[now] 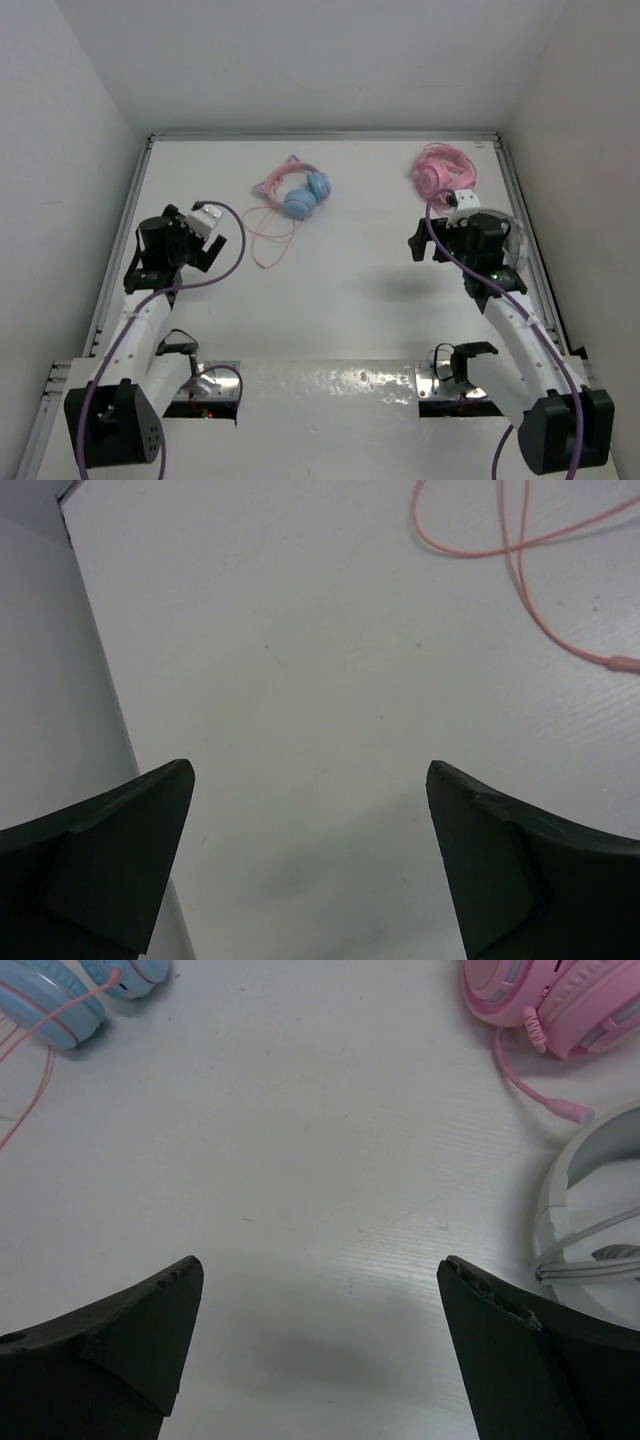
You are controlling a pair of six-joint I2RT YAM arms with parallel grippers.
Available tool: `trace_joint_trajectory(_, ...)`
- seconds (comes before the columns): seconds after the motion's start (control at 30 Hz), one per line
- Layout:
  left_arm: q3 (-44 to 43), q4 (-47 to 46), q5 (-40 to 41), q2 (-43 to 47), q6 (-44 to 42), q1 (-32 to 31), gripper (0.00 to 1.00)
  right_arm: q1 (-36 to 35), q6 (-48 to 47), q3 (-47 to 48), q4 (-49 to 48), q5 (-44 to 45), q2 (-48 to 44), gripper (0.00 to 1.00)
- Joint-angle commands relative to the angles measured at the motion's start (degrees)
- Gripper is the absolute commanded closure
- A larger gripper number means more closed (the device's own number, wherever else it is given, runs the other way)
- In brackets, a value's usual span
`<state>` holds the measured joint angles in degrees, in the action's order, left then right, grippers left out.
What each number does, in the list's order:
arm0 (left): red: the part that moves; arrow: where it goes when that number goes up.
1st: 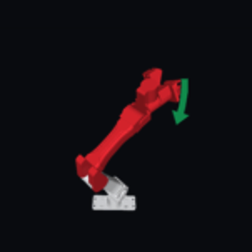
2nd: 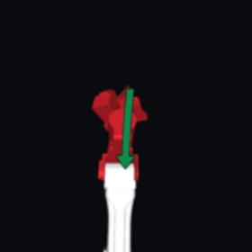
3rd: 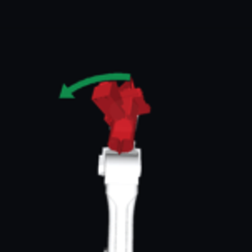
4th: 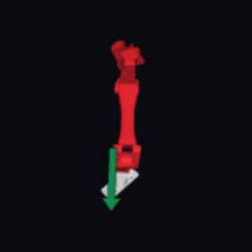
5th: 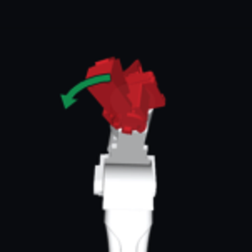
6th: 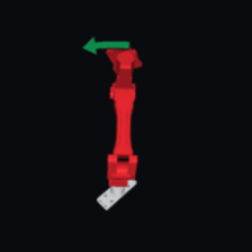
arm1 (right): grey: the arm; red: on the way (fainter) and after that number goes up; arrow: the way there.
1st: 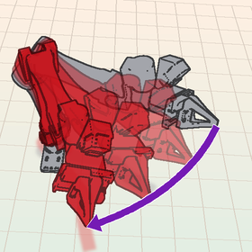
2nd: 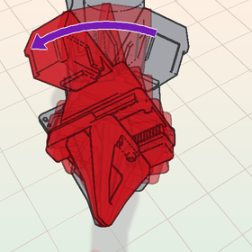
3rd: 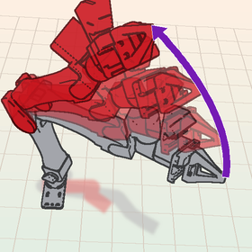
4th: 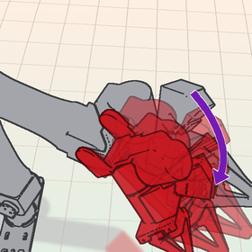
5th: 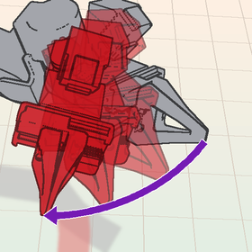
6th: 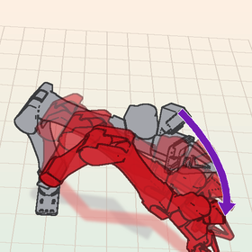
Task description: Wrap the headphones
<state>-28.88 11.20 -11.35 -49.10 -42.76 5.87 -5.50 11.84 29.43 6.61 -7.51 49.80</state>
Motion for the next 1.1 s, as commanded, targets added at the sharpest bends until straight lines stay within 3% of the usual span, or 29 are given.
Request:
trace_joint_trajectory(0.0,-6.4,-1.1,4.2,-2.3,8.4,-0.1,0.00,-0.4,0.8,5.1,0.9,0.5,1.8,0.01)
trace_joint_trajectory(0.07,-8.4,-0.8,6.7,-6.7,6.5,-0.1,0.00,-0.4,0.8,7.6,2.9,0.6,3.3,0.01)
trace_joint_trajectory(0.17,-17.6,5.0,0.3,-15.4,5.7,-0.1,0.00,-0.4,1.0,13.9,4.2,-0.3,7.0,0.01)
trace_joint_trajectory(0.23,-31.3,13.1,-8.4,-26.0,8.1,-0.6,0.00,-0.4,0.5,15.9,4.4,-3.1,10.0,0.01)
trace_joint_trajectory(0.27,-37.2,16.4,-9.9,-30.2,8.6,-1.6,0.16,-0.5,-0.1,17.1,4.1,-3.9,10.9,0.01)
trace_joint_trajectory(0.3,-50.6,23.9,-9.0,-40.0,8.5,-5.0,0.31,-0.5,-0.3,17.4,3.7,-4.4,12.5,0.01)
trace_joint_trajectory(0.37,-65.4,31.6,-5.3,-50.5,8.4,-9.7,0.50,-0.7,-0.2,17.6,1.7,-4.0,13.7,0.01)
trace_joint_trajectory(0.4,-73.2,39.0,-3.3,-61.0,8.4,-13.0,0.50,-0.9,-0.4,17.6,1.0,-3.9,15.0,0.01)
trace_joint_trajectory(0.43,-87.9,41.9,-2.7,-66.2,9.3,-14.3,0.48,-1.3,-1.0,17.6,0.0,-3.7,15.5,0.01)
trace_joint_trajectory(0.53,-109.2,44.9,-3.9,-81.7,16.4,-16.2,0.42,-3.3,-2.2,18.6,-0.4,-3.0,17.8,0.01)
trace_joint_trajectory(0.57,-110.2,43.6,-5.2,-83.7,17.9,-16.2,0.30,-4.4,-2.6,19.3,-0.2,-2.7,18.3,0.01)
trace_joint_trajectory(0.63,-106.1,32.5,-7.7,-84.3,21.8,-16.4,0.24,-6.0,-3.8,19.8,0.4,-2.4,19.7,0.01)
trace_joint_trajectory(0.7,-95.3,19.0,-3.6,-82.7,24.2,-17.0,0.24,-8.6,-4.8,20.7,1.1,-1.2,20.6,0.01)
trace_joint_trajectory(0.77,-93.2,13.1,0.5,-83.9,26.2,-17.4,0.24,-11.1,-6.0,22.0,3.1,-0.4,21.7,0.01)
trace_joint_trajectory(0.93,-101.7,17.2,2.8,-92.1,24.8,-17.4,0.27,-13.7,-4.3,22.1,3.9,-0.3,22.4,0.02)
trace_joint_trajectory(1.07,-88.1,14.0,2.5,-89.4,21.8,-18.4,0.29,-14.2,-2.4,21.5,2.8,0.5,22.4,0.01)
